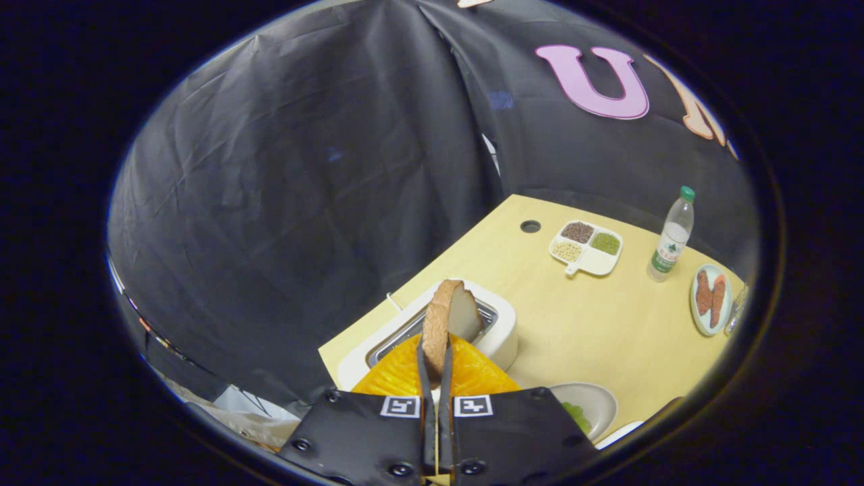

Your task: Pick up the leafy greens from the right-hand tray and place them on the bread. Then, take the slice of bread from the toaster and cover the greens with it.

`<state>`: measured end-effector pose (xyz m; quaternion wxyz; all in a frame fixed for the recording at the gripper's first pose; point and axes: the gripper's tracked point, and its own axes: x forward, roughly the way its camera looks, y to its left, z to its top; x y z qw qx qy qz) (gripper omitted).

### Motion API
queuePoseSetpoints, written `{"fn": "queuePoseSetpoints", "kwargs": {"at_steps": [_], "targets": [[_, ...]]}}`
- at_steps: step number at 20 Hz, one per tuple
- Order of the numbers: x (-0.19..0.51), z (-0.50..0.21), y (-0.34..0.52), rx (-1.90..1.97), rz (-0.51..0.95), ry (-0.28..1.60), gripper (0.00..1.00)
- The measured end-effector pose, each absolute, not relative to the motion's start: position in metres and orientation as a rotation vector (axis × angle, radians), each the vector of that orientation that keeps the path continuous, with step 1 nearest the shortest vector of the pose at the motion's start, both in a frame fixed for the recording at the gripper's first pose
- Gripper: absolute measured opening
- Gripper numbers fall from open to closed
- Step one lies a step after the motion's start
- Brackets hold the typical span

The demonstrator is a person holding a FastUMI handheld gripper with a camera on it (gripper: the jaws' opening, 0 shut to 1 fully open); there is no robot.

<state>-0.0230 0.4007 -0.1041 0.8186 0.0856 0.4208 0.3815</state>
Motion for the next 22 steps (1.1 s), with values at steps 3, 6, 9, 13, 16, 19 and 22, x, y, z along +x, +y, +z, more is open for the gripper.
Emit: {"fn": "queuePoseSetpoints", "kwargs": {"at_steps": [3, 6, 9, 13, 16, 19, 22], "targets": [[-0.021, -0.095, 0.383, 0.215, 0.787, 0.875, 0.05], [-0.021, -0.087, 0.367, 0.257, 0.769, 0.863, 0.05], [-0.02, -0.083, 0.348, 0.272, 0.748, 0.841, 0.05], [-0.021, -0.097, 0.319, 0.251, 0.707, 0.841, 0.04], [-0.028, -0.114, 0.298, 0.262, 0.669, 0.868, 0.04], [-0.037, -0.132, 0.282, 0.295, 0.635, 0.903, 0.05], [-0.046, -0.148, 0.271, 0.328, 0.615, 0.931, 0.04]]}}
